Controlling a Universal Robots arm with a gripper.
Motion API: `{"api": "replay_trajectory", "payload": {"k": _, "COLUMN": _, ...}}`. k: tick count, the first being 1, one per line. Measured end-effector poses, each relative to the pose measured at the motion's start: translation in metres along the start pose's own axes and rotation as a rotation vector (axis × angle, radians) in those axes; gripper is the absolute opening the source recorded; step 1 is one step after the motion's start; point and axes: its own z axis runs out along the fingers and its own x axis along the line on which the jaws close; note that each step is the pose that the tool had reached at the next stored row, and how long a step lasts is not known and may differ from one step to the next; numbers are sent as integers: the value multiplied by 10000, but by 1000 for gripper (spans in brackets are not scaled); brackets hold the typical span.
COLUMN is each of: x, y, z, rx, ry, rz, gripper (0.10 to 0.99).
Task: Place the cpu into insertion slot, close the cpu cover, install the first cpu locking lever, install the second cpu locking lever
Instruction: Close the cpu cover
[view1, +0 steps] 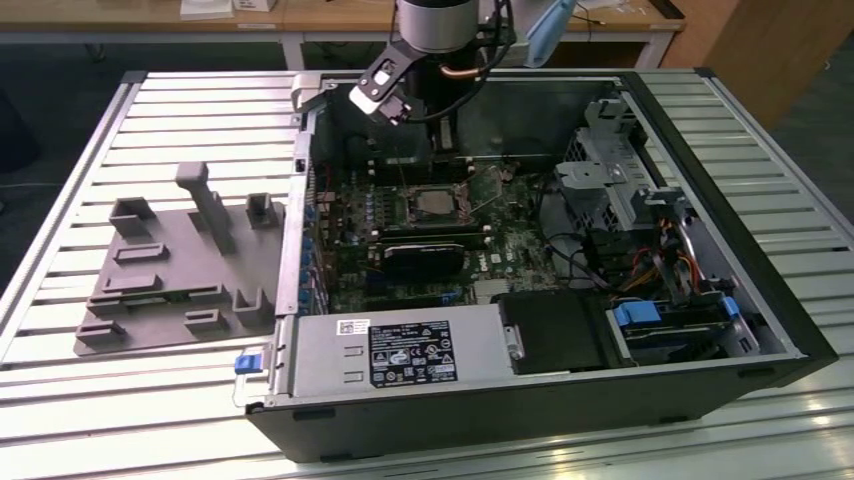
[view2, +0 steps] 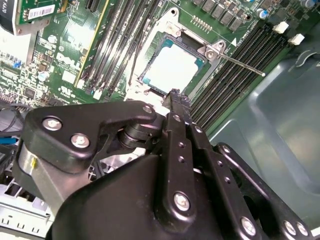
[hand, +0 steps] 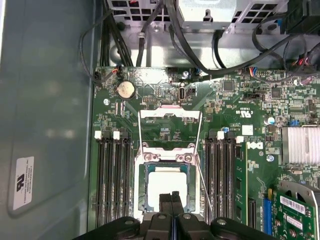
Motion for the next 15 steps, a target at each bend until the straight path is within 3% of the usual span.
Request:
{"api": "replay_trajectory", "payload": {"k": 6, "x": 1, "y": 101, "z": 9, "rx": 2, "ry": 0, "rz": 2, "gripper": 102}}
{"api": "replay_trajectory", "payload": {"k": 15, "x": 4, "y": 399, "z": 36, "rx": 20, "ry": -1, "rz": 0, "gripper": 102}}
